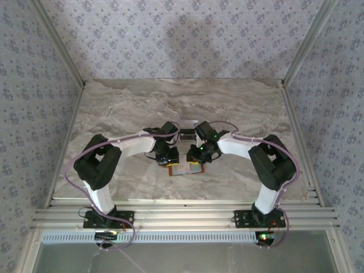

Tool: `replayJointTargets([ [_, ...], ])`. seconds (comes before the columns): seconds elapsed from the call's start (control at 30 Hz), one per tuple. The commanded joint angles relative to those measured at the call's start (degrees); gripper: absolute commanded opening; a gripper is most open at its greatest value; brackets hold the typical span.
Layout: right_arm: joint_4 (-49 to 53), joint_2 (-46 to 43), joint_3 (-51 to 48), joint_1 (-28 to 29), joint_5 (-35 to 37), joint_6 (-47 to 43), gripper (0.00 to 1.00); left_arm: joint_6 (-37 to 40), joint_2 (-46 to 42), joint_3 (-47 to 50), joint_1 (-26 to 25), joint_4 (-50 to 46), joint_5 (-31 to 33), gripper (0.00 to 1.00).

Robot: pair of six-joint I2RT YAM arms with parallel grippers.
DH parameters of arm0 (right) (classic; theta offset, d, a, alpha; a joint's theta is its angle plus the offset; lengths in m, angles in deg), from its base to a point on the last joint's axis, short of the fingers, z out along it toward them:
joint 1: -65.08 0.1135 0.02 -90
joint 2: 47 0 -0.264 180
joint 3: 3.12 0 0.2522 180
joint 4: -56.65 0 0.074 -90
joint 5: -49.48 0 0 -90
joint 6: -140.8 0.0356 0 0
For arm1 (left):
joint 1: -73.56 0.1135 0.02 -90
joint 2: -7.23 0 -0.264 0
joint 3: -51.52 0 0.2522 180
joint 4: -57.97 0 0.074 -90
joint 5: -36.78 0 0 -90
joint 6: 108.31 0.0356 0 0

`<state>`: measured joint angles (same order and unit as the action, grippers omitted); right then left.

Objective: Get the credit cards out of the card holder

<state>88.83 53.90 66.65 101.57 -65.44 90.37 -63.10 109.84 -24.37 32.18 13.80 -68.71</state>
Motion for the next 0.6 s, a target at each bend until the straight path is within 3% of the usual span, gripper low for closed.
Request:
replayJointTargets([
  [0.0, 1.0, 1.7, 0.3, -0.4, 0.2, -2.1, 0.23, 1.3, 1.9, 0.3, -0.4, -2.5, 1.8, 0.17],
  [0.2, -1.6, 2.5, -0.8, -0.6, -2.4, -1.9, 0.23, 1.5, 2.5, 0.3, -0.4, -2.7, 1.8, 0.16],
  [0.57, -14.9, 1.9, -5.4, -2.3, -11.4, 3.9, 0.2, 1.7, 3.0, 0.3, -0.4, -3.2, 1.7, 0.14],
])
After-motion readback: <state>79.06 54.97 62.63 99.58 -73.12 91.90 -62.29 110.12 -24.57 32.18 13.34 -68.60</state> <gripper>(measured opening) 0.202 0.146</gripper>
